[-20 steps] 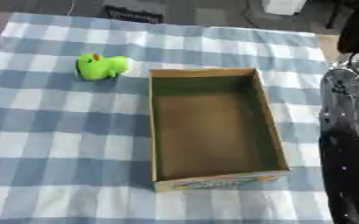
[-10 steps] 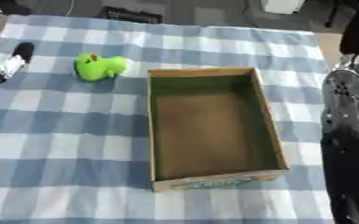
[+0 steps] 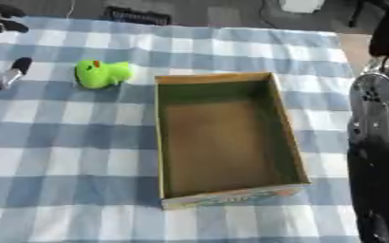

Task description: Pick up objects on the table and place them in the box.

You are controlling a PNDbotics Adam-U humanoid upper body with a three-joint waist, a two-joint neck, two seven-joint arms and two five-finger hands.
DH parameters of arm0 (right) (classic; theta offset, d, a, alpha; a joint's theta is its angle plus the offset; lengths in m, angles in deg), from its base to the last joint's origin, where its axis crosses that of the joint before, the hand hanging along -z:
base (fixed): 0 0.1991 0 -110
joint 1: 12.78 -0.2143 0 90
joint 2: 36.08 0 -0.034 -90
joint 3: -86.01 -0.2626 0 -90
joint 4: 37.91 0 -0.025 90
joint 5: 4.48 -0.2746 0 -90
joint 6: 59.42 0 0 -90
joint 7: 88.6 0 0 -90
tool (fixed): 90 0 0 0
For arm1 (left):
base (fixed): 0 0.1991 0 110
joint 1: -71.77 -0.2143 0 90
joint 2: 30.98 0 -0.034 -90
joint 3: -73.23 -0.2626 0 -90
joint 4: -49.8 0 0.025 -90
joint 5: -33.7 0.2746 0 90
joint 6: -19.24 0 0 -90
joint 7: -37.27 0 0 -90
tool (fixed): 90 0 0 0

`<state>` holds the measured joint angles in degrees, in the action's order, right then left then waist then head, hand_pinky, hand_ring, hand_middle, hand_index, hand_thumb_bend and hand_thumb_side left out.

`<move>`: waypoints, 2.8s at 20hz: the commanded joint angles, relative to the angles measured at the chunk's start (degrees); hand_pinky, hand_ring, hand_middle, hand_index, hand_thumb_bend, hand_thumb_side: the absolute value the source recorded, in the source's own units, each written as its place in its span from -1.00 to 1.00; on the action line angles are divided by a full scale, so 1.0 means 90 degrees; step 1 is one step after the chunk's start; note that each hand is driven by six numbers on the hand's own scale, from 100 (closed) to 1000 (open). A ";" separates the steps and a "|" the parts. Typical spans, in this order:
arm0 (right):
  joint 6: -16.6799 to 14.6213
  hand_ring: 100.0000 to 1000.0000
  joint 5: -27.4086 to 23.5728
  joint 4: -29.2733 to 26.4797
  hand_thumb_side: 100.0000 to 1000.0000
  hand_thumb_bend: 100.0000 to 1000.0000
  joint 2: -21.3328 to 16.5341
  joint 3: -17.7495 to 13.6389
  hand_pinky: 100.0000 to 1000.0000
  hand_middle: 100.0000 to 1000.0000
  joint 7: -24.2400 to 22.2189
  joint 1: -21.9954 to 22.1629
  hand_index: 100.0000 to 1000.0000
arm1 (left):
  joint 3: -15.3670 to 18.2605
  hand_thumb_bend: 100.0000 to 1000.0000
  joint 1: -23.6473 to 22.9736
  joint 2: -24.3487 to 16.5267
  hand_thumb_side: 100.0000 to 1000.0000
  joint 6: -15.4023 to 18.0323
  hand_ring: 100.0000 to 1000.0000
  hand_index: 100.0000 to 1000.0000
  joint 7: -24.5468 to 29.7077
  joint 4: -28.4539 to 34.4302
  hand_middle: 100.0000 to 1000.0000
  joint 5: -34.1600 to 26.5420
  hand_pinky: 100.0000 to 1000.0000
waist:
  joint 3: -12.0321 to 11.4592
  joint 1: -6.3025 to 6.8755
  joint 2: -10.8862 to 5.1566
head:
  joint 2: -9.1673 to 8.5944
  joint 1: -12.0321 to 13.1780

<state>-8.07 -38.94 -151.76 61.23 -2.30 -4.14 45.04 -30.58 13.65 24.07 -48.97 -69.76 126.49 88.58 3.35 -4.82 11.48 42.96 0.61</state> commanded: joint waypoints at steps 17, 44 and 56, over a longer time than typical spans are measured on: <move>0.0316 -0.18 -0.0197 -0.0083 0.24 -1.00 0.0404 0.0046 0.00 -0.15 -0.0113 -0.0433 0.30 | 0.0296 -0.83 0.0596 0.0199 0.69 0.0506 0.46 0.59 -0.0610 -0.1246 0.57 0.0600 0.46 | 0.0313 0.0000 0.0177 | -0.0176 0.0717; 0.0576 -0.18 -0.0530 -0.0083 0.25 -1.00 0.0714 0.0051 0.00 -0.15 -0.0144 -0.0771 0.31 | -0.0106 -0.24 0.1138 0.0511 0.49 0.1504 0.36 0.74 0.0932 -0.0965 0.62 -0.1663 0.36 | 0.0571 -0.0007 0.0359 | -0.0126 0.0877; 0.0640 -0.17 -0.0550 -0.0083 0.25 -1.00 0.0862 0.0054 0.00 -0.16 -0.0096 -0.0920 0.31 | -0.0012 0.12 0.1173 0.0530 0.32 0.1806 0.38 0.79 0.1790 -0.1084 0.62 -0.1913 0.36 | 0.0680 -0.0003 0.0480 | 0.0060 0.1089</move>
<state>-2.51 -43.80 -151.76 68.89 -1.62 -4.98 37.66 -31.57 22.86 30.03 -32.90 -53.95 116.40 71.93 9.42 -5.21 16.80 43.27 9.91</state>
